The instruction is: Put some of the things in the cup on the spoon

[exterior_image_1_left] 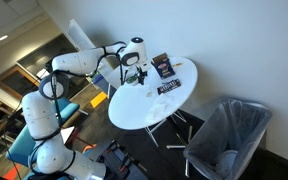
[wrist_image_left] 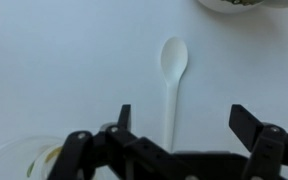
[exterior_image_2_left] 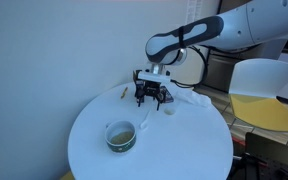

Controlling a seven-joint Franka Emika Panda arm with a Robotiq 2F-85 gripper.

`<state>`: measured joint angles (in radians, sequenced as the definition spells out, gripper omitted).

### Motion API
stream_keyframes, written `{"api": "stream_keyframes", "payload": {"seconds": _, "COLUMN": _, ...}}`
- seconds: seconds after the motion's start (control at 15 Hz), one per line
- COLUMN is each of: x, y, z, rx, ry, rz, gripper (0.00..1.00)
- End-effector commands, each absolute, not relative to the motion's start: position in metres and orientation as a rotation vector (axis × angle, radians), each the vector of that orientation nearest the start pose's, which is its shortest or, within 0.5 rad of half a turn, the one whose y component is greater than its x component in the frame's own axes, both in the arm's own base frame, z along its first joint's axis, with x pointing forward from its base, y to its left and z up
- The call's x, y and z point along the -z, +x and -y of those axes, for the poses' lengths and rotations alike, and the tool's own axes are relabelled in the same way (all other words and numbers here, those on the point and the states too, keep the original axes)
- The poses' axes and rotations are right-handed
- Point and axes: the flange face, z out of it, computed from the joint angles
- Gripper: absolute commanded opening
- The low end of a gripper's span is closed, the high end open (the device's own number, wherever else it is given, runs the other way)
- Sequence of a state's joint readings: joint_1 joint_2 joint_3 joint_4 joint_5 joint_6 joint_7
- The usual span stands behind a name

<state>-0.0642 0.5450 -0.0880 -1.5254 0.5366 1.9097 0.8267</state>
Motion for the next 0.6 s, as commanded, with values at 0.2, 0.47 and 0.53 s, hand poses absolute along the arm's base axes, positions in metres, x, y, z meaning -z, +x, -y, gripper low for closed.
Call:
{"api": "stream_keyframes", "payload": {"seconds": 0.2, "x": -0.317, "y": 0.702, "z": 0.06, "rx": -0.454, "ry": -2.237, "rz": -1.71, "gripper": 1.0}}
{"api": "stream_keyframes", "payload": {"seconds": 0.47, "x": -0.308, "y": 0.711, "z": 0.062, "rx": -0.478, "ry": -2.192, "rz": -1.746, "gripper": 1.0}}
{"api": "stream_keyframes", "payload": {"seconds": 0.53, "x": -0.306, "y": 0.713, "z": 0.062, "rx": -0.478, "ry": -2.187, "rz": -1.749, "gripper": 1.0}}
